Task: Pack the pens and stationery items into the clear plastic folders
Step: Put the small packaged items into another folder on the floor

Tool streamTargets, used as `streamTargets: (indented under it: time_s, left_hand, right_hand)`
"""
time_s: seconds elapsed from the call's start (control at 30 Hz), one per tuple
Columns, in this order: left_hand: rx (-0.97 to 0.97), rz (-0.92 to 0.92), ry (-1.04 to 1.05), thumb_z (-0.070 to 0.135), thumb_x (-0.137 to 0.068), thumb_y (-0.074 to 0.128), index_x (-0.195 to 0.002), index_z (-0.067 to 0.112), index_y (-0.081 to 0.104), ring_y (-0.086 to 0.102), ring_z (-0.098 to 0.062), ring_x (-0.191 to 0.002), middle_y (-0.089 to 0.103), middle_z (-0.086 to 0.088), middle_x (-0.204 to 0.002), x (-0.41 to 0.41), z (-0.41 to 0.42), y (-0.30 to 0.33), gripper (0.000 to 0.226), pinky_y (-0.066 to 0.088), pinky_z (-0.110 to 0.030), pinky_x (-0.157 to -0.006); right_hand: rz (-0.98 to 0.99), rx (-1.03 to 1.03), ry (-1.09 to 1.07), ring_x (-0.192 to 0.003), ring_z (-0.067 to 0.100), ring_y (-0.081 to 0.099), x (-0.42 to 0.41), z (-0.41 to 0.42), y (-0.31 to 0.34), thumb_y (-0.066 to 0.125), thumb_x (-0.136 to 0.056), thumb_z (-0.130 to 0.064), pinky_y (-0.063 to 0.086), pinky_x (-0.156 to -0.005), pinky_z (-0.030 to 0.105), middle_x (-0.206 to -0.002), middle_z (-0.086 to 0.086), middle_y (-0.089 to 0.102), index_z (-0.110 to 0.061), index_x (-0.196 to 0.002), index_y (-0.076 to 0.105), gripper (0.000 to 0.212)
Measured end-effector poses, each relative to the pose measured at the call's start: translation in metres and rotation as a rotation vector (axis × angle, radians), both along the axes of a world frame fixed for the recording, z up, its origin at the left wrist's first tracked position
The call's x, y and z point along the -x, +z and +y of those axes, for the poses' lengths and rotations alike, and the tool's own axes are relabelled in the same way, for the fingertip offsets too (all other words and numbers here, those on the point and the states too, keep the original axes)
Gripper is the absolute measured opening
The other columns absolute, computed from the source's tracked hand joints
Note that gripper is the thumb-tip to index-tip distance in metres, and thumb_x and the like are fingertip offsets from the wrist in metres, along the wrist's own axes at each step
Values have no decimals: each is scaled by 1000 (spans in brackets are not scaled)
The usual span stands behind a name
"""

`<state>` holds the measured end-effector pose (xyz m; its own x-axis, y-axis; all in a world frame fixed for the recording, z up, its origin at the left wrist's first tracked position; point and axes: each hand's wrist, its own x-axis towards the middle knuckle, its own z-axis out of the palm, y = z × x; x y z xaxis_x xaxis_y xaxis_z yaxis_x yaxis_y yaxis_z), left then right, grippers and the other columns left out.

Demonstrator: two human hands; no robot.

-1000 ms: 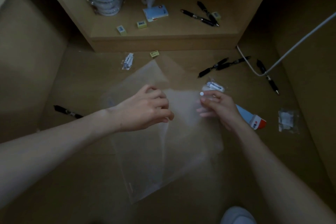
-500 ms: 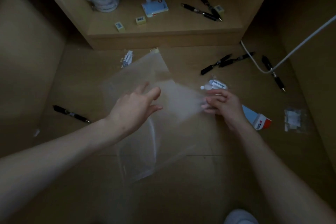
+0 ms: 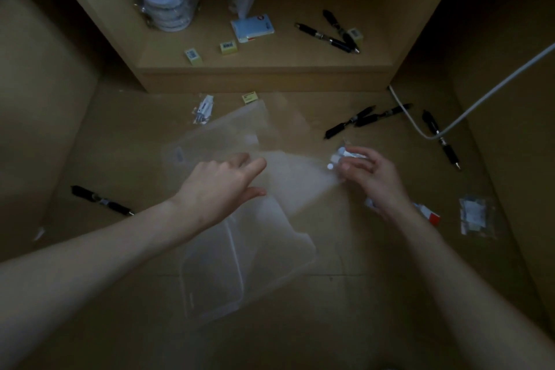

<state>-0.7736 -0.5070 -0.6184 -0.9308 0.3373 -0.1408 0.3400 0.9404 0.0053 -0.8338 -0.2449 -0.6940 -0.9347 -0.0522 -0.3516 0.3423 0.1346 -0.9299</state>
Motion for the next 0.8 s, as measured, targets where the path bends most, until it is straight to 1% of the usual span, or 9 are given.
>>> streamTargets:
  time_s: [0.07,0.13,0.2,0.27,0.33,0.47,0.6,0.7,0.8]
  left_hand:
    - [76,-39,-20,52,-94,40,-122,17,44,62,-37,-97,52,-4,-130,7,0,2,45,39,-34,-62]
    - [164,-92,-42,54,-95,34,-126,20,38,61,-34,-102,47,-2,-134,15,-1,4,46,43,-36,-66]
    - [220,-117,-64,55,-95,33,-127,22,35,60,-31,-106,46,-1,-135,23,-3,7,46,46,-36,-70]
    - [256,-125,-77,55,-95,33,-127,22,33,59,-31,-107,45,-1,-136,30,-5,9,46,46,-36,-70]
    - [287,-129,-93,56,-95,33,-127,22,33,60,-30,-107,44,-1,-137,33,-7,10,47,46,-35,-71]
    - [303,-145,-107,57,-95,31,-127,24,31,59,-28,-107,42,1,-138,32,-13,11,46,48,-35,-73]
    - [303,-149,-111,56,-95,31,-128,23,32,59,-28,-107,42,1,-138,29,-21,10,47,48,-35,-72]
    - [318,-139,-104,57,-95,29,-127,23,32,59,-27,-106,43,2,-136,26,-27,8,47,47,-34,-71]
    - [321,-111,-80,58,-95,30,-126,22,34,59,-28,-106,46,1,-133,23,-32,6,47,46,-34,-69]
  right_hand:
    - [58,-72,34,-104,14,62,12,4,11,64,-87,-3,51,-88,23,-113,6,65,-14,-121,57,37]
    - [136,-223,103,-110,14,58,27,6,19,61,-88,-1,48,-92,25,-120,4,60,-10,-127,54,41]
    - [200,-414,174,-115,14,54,47,6,17,58,-90,0,43,-95,26,-126,5,58,-11,-129,54,41]
    - [235,-610,221,-115,15,53,71,3,10,54,-92,0,40,-91,24,-128,6,58,-11,-129,55,40]
    - [250,-761,240,-115,23,55,94,-3,3,52,-93,-3,41,-90,27,-127,12,59,-10,-127,57,35]
    - [251,-885,177,-112,30,56,122,-21,-9,49,-98,-16,44,-92,35,-121,17,61,-5,-123,60,29]
    - [189,-1110,195,-120,35,45,123,-34,-19,53,-96,-27,39,-98,39,-127,22,48,3,-108,64,34]
    - [174,-1144,132,-120,37,45,117,-32,-22,56,-94,-15,40,-100,38,-134,23,42,7,-108,61,27]
    - [140,-1119,88,-114,39,50,108,-29,-19,52,-92,-4,42,-96,37,-135,25,39,5,-117,54,26]
